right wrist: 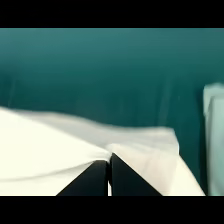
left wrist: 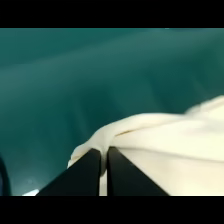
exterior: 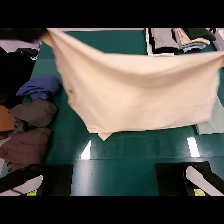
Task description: Fold the shirts.
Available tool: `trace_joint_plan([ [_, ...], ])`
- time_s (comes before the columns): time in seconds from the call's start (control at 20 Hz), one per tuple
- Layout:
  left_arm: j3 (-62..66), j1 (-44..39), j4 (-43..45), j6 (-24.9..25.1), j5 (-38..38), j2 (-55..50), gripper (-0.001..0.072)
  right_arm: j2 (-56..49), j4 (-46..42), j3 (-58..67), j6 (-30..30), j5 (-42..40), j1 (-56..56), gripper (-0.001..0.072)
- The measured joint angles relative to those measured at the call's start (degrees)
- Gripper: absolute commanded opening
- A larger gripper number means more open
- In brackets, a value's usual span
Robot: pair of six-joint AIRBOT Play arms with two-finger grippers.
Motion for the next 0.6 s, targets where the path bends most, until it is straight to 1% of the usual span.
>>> trace_joint_plan([
  [0.15,-2.2,0.0,0.9,0.2,3.2,-10.8,0.0032,-8.3,-5.4,-6.1,1.4,-4.7,4.9,0.0018],
  [0.2,-2.5,0.2,1.3,0.1,4.7,-13.6,0.0279,-10.9,-6.6,-7.1,1.6,-6.3,6.2,0.0024],
  [0.25,-2.8,0.5,1.5,-0.5,5.8,-15.8,0.0591,-13.4,-7.7,-7.4,1.9,-8.2,7.4,0.0225],
  [0.3,-3.0,1.2,2.3,-1.5,6.5,-17.4,0.0612,-15.7,-8.3,-7.0,2.0,-9.6,8.4,0.0418],
  [0.4,-2.6,3.1,2.3,-3.8,7.5,-19.1,0.0612,-19.6,-9.0,-4.4,2.4,-10.9,9.9,0.0410],
  [0.5,-2.0,6.1,2.2,-5.4,4.9,-18.9,0.0613,-21.4,-9.2,-1.5,2.7,-10.8,10.3,0.0410],
  [0.6,-2.6,8.3,1.9,-5.6,1.0,-17.3,0.0613,-20.9,-8.8,-0.2,2.8,-9.9,10.6,0.0410],
])
